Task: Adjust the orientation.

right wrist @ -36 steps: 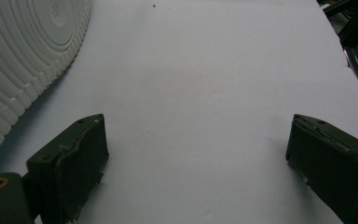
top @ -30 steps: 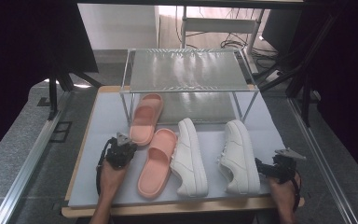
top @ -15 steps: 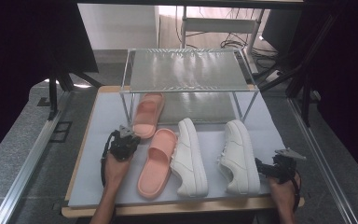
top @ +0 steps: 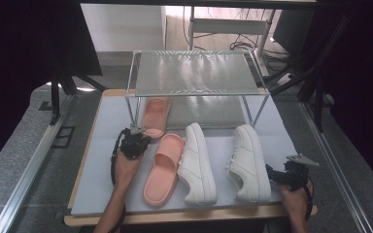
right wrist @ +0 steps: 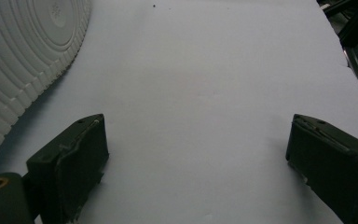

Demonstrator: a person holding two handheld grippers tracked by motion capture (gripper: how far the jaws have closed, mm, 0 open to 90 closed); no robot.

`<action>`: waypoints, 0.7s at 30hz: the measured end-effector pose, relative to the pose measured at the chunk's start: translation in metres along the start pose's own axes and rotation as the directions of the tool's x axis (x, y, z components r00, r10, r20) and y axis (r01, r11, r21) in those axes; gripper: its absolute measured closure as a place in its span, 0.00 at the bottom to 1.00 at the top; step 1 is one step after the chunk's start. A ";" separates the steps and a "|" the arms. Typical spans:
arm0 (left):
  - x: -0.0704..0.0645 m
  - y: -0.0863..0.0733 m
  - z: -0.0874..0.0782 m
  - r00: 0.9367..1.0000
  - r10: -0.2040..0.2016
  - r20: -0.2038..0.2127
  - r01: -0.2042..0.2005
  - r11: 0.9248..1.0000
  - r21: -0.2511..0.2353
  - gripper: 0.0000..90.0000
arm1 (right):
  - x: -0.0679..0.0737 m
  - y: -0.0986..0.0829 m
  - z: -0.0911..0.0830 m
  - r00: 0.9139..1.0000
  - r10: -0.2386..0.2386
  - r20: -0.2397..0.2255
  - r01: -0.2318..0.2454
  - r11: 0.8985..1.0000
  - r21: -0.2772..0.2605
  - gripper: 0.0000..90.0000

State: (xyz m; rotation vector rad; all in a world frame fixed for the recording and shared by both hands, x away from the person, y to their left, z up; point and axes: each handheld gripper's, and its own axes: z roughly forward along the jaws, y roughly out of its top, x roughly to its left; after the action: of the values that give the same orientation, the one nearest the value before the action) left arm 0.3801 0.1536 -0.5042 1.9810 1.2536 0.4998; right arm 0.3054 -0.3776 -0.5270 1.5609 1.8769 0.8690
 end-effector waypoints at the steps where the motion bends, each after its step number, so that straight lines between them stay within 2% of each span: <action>1: 0.000 0.001 0.001 1.000 -0.004 0.000 0.004 1.000 -0.001 0.99 | 0.000 0.000 0.000 1.000 0.000 0.000 0.000 1.000 -0.001 0.06; 11: 0.000 0.011 0.014 1.000 0.005 -0.021 -0.005 1.000 0.003 0.99 | 0.000 0.000 0.000 1.000 0.001 -0.001 -0.001 1.000 0.000 0.06; 14: -0.001 0.016 0.018 0.999 0.023 -0.034 -0.023 1.000 0.011 0.99 | 0.000 0.000 0.000 1.000 0.001 0.000 -0.001 1.000 -0.001 0.06; 21: -0.002 0.023 0.028 0.998 0.021 -0.055 -0.020 1.000 0.015 0.99 | 0.000 0.000 0.000 1.000 -0.002 -0.001 0.002 1.000 0.000 0.06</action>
State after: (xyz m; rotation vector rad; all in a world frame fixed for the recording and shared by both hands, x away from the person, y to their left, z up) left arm 0.4119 0.1358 -0.5055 2.0065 1.2746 0.5600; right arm 0.3054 -0.3778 -0.5271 1.5590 1.8783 0.8691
